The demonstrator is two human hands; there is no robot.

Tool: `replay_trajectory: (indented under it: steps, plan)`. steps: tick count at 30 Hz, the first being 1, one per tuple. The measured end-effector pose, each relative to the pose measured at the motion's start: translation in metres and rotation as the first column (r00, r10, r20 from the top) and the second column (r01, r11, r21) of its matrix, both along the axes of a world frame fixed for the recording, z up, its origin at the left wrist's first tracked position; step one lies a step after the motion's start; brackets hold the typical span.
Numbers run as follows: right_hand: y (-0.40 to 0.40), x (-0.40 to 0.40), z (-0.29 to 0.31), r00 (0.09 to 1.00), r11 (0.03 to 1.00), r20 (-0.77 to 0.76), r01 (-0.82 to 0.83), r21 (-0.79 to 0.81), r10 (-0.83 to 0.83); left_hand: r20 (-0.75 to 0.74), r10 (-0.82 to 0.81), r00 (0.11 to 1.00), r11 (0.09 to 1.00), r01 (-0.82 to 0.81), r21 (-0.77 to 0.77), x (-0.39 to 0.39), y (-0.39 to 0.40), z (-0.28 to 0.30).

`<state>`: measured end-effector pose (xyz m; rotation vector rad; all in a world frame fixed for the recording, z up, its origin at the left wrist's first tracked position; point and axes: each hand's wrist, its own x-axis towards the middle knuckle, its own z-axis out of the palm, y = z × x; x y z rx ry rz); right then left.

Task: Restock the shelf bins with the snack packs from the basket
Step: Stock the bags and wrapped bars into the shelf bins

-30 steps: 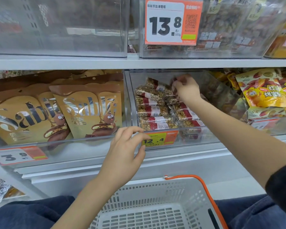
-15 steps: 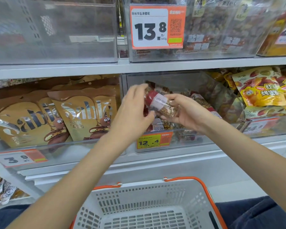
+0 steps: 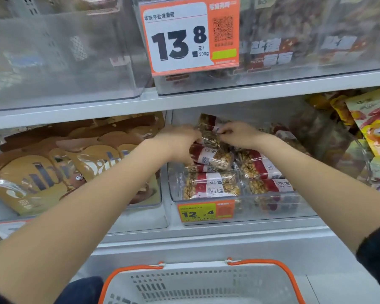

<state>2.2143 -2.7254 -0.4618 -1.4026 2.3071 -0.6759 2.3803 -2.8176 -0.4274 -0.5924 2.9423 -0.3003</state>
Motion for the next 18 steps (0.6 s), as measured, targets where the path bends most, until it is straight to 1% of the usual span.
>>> replay_trajectory:
  steps: [1, 3, 4, 6, 7, 10, 12, 14, 18]
  plan:
    - [-0.002, 0.0, -0.005, 0.999, 0.999, 0.029, -0.028, 0.022, 0.027, 0.022, 0.008, 1.0, 1.0, -0.008, -0.015, -0.005, -0.001, -0.003]
    - [-0.004, 0.002, -0.018, 0.996, 0.999, 0.084, -0.039, -0.01, 0.04, 0.066, 0.01, 0.998, 0.999, -0.007, -0.038, -0.014, -0.004, -0.01]
    - [-0.004, 0.002, -0.024, 0.996, 0.998, 0.082, -0.038, -0.042, 0.041, 0.082, 0.01, 0.997, 1.0, -0.008, -0.029, -0.017, -0.004, -0.013]
    - [-0.006, -0.003, -0.033, 0.999, 0.988, 0.046, -0.001, -0.154, 0.009, 0.071, 0.021, 0.997, 1.0, -0.022, 0.01, -0.022, -0.005, -0.014]
    - [-0.007, -0.006, -0.034, 0.998, 0.976, 0.069, 0.028, -0.215, -0.014, 0.064, 0.032, 0.997, 0.999, -0.034, 0.02, -0.023, -0.006, -0.013]
    - [-0.01, -0.013, -0.031, 0.967, 0.933, 0.241, 0.157, -0.325, -0.079, 0.038, 0.07, 0.997, 0.996, -0.068, -0.054, -0.022, -0.009, -0.01]
    - [-0.011, -0.017, -0.033, 0.944, 0.914, 0.309, 0.222, -0.34, -0.114, 0.019, 0.098, 0.995, 0.99, -0.096, -0.102, -0.024, -0.013, -0.01]
    - [-0.015, -0.021, -0.035, 0.941, 0.907, 0.314, 0.238, -0.347, -0.127, 0.027, 0.106, 0.994, 0.988, -0.102, -0.12, -0.026, -0.016, -0.012]
    - [-0.03, -0.025, -0.033, 0.887, 0.867, 0.394, 0.38, -0.322, -0.242, -0.001, 0.092, 0.996, 0.986, -0.091, -0.142, -0.029, -0.022, -0.014]
